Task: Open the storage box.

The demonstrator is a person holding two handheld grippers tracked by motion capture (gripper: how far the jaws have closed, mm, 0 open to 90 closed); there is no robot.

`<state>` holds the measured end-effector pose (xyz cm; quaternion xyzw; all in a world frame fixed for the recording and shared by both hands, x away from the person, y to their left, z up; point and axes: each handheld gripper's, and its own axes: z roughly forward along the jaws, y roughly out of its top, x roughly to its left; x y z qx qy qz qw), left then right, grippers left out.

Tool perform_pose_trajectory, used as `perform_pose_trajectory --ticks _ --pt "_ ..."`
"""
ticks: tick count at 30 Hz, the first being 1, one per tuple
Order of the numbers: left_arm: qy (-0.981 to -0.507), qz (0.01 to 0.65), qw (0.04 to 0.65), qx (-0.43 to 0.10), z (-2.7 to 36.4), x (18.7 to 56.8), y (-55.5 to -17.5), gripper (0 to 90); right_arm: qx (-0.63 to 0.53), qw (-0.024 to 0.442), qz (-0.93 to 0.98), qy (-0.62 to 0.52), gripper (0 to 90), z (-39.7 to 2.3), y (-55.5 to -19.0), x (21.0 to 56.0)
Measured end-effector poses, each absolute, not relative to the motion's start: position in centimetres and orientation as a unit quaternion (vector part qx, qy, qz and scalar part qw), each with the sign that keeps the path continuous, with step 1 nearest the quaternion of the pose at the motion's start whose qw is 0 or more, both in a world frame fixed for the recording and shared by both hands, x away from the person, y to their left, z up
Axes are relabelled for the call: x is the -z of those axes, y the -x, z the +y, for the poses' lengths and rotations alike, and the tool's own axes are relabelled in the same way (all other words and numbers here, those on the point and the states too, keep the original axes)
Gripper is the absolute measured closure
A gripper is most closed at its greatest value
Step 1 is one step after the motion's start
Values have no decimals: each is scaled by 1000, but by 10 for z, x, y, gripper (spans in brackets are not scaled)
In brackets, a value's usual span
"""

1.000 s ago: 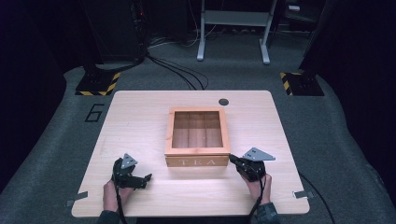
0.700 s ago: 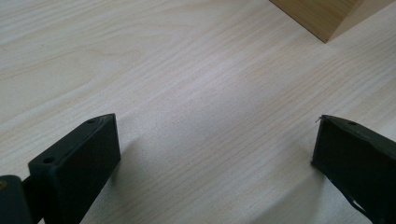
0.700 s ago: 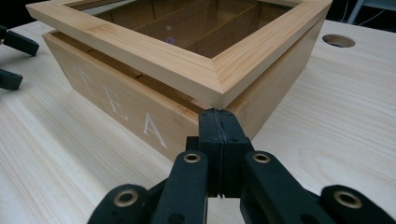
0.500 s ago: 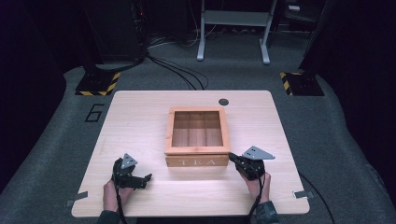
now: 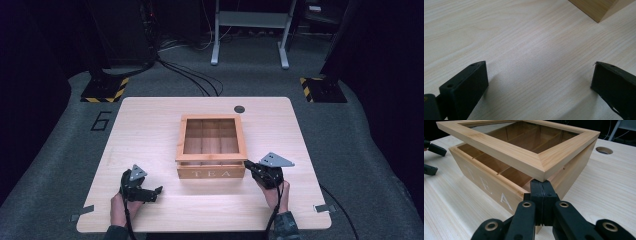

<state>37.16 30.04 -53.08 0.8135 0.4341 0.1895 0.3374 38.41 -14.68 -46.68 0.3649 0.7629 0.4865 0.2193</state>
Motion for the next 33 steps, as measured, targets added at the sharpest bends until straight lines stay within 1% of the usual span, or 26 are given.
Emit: perform_pose_trajectory --ticks 14,33 --pt "-813 434 337 -189 300 531 -372 6 -492 227 762 -355 900 -145 -390 455" --pt "-815 432 336 -189 301 530 -372 6 -500 242 759 -338 900 -139 -407 424"
